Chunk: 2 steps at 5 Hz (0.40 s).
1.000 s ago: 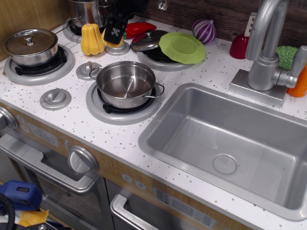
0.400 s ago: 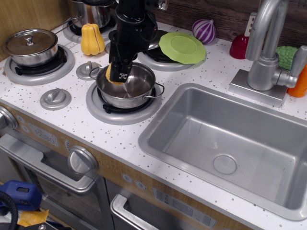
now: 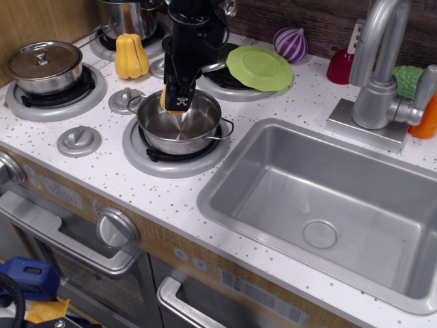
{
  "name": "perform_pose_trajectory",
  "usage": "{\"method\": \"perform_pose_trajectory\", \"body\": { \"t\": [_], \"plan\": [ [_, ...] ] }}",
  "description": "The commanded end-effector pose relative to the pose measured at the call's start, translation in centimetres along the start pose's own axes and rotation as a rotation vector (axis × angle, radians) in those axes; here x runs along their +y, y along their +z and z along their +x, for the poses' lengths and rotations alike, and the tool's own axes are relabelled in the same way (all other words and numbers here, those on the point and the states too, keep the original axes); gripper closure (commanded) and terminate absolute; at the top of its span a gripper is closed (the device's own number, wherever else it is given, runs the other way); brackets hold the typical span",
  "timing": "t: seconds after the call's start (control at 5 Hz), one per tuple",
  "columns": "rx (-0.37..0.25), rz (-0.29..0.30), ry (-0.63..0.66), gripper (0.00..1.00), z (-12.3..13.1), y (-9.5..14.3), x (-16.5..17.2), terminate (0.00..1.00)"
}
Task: Put corn in pan which is on stove
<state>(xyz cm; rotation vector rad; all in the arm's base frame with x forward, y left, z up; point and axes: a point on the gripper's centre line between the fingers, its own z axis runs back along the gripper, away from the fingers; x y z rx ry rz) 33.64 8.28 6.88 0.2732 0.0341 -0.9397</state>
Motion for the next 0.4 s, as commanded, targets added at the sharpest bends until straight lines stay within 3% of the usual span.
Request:
{"method": "perform_pose_trajectory", "body": {
  "t": [0.0,0.2],
  "plan": [
    [-0.02,0.043,0.014,0.0,-0.12,1.27,0.98,0.0],
    [-0.02,0.043,0.014,0.0,-0.12,1.27,0.98,1.0]
  ]
}}
